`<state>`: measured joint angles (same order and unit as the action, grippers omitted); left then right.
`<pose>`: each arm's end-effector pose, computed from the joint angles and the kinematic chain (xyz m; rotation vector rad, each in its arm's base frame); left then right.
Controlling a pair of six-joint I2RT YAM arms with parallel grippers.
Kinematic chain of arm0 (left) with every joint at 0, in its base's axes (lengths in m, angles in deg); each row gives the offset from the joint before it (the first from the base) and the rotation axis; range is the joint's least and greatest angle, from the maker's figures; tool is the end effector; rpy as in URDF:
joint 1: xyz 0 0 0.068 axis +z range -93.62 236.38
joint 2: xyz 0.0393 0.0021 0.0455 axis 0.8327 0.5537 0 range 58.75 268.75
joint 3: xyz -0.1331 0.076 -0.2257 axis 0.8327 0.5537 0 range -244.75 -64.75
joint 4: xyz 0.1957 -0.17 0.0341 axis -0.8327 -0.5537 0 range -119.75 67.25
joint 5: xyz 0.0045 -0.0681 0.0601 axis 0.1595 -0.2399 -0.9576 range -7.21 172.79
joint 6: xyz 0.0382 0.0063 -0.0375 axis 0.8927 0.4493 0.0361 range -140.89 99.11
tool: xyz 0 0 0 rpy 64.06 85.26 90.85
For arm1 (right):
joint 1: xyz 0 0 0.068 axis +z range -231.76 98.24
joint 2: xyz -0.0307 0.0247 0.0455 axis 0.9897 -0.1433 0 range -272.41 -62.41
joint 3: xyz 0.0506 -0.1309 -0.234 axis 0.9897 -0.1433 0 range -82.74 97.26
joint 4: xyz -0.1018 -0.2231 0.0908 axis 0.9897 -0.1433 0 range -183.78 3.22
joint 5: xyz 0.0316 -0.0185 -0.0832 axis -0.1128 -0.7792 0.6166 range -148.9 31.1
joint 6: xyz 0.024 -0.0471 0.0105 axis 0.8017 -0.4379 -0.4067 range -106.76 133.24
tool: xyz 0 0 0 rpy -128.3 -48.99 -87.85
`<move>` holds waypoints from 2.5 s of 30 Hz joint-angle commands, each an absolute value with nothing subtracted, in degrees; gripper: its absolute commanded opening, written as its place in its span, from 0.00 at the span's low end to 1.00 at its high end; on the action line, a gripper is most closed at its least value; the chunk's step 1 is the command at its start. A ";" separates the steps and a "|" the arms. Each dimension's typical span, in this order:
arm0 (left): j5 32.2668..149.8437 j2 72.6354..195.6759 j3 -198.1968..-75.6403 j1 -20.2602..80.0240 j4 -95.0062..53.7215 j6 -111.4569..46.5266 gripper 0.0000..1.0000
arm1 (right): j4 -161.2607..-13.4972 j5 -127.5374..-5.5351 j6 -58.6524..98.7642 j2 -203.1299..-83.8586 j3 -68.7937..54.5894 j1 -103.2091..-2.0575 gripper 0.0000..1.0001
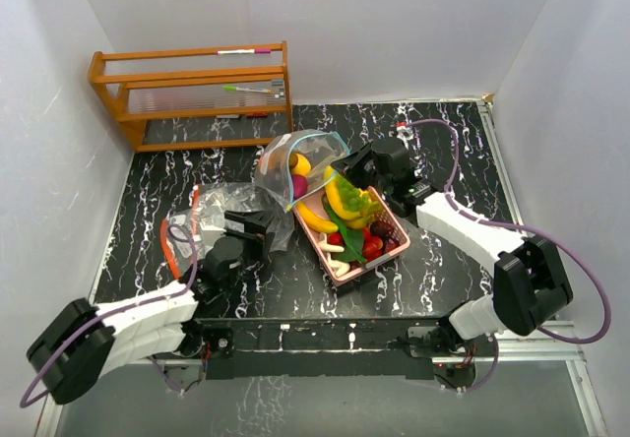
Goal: Place the food in the zip-top bag and seal the zipper
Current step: Adjust the zipper food storage bag at the center of the board.
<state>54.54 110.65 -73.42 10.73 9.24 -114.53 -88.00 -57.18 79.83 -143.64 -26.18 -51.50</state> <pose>0.1379 -0.1169 0.1767 -1.1340 1.5798 -1.2987 0.2823 0.1633 0.2788 0.6999 2.0677 1.0009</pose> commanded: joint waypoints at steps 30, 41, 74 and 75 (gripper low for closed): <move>60.64 127.93 -86.24 18.98 26.04 -120.24 0.77 | -84.11 -57.46 81.25 -139.59 -25.42 -51.81 0.08; 62.22 129.41 -87.01 21.01 29.20 -123.19 0.64 | -84.05 -57.73 81.04 -139.93 -25.17 -51.81 0.08; 92.67 127.26 -102.08 35.97 16.56 -101.84 0.00 | -93.25 -57.84 66.19 -135.51 -23.70 -51.89 0.70; 94.56 127.30 -103.34 36.90 14.36 -99.19 0.00 | -94.03 -58.04 64.78 -134.41 -23.94 -51.90 0.72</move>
